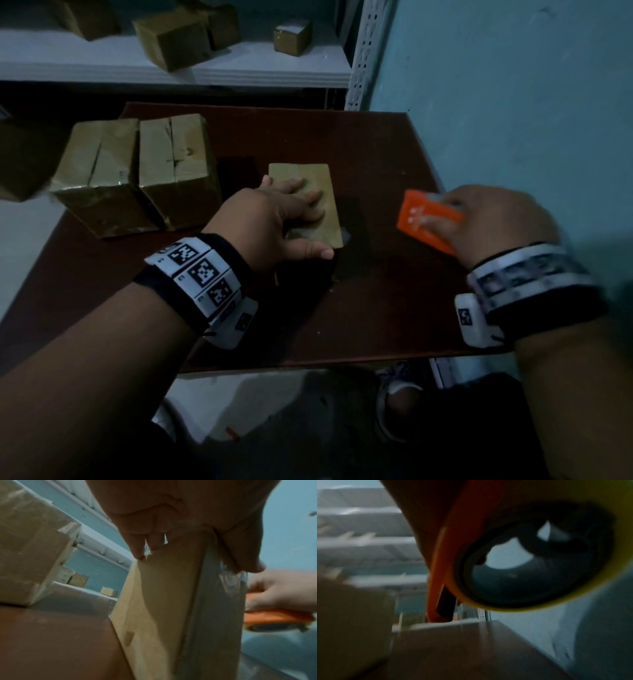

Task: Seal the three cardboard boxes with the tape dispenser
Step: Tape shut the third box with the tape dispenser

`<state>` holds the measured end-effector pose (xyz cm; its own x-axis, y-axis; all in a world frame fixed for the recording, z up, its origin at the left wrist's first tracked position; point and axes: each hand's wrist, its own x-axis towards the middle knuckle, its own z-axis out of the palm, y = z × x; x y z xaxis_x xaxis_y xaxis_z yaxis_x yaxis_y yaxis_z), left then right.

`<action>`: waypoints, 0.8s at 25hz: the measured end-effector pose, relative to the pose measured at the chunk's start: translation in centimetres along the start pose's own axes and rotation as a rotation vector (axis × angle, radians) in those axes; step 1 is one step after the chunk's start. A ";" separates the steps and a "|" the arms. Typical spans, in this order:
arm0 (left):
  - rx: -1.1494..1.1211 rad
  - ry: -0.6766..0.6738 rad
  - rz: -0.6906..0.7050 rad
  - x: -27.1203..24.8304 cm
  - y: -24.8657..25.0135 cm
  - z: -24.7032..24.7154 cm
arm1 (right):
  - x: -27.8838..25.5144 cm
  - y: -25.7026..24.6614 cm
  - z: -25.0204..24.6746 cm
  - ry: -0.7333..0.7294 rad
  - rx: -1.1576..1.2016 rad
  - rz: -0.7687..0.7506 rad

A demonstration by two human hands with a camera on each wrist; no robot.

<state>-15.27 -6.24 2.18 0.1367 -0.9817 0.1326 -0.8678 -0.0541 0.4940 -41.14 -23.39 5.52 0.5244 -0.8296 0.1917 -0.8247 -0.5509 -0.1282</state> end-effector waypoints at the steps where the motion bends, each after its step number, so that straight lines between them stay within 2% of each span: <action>1: -0.016 0.012 0.002 -0.2 0.0 0.1 | 0.2 0.5 -0.4 0.031 0.057 0.067; 3: -0.063 0.038 -0.002 -0.3 -0.2 0.2 | 0.1 0.3 0.1 0.078 0.182 0.117; 6: -0.087 0.105 -0.014 -0.1 -0.2 0.4 | -0.8 -1.5 2.7 -0.022 0.228 0.053; 11: -0.082 0.091 -0.124 0.2 1.1 0.4 | -1.2 -2.3 3.8 -0.120 0.102 -0.014; 14: -0.077 0.118 -0.103 -0.2 1.1 0.3 | -1.3 -2.6 4.1 -0.167 0.070 -0.022; 20: 0.011 -0.041 -0.103 -0.4 0.3 0.8 | -1.7 -2.9 4.5 -0.273 0.017 -0.043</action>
<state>-15.96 -6.01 1.60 0.2056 -0.9776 0.0461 -0.8552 -0.1566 0.4940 -38.63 -20.81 1.20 0.5983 -0.7981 -0.0715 -0.7980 -0.5856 -0.1424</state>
